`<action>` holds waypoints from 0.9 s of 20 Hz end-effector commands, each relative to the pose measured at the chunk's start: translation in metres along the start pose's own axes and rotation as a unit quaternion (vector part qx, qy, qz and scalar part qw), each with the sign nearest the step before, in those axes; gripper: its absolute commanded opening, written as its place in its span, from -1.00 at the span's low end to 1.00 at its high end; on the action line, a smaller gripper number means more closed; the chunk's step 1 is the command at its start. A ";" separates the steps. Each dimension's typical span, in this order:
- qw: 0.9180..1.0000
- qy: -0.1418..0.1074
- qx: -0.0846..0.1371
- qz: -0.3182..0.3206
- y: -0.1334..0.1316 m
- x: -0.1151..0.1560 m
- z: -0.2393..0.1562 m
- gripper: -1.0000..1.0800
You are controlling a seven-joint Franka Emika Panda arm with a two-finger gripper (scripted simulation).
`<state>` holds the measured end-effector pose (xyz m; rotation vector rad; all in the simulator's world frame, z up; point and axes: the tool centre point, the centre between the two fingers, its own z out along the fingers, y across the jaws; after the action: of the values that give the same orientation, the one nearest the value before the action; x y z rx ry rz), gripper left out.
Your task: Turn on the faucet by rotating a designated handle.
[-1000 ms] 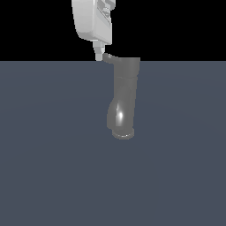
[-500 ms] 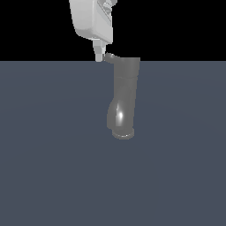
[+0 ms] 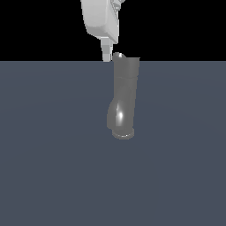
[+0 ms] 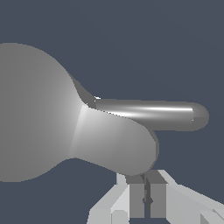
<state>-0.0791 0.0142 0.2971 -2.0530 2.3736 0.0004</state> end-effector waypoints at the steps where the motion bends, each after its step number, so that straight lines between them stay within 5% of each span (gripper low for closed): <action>1: 1.000 0.001 -0.001 0.024 0.002 0.036 0.000 -1.00; 5: 1.000 0.001 -0.001 0.026 0.007 0.051 0.000 -1.00; 6: 1.000 0.001 -0.001 0.000 0.007 0.021 0.000 -1.00; 18: 1.000 0.001 -0.001 0.022 -0.019 0.098 0.000 -1.00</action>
<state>-0.0764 -0.0327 0.2971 -2.1079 2.3391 0.0150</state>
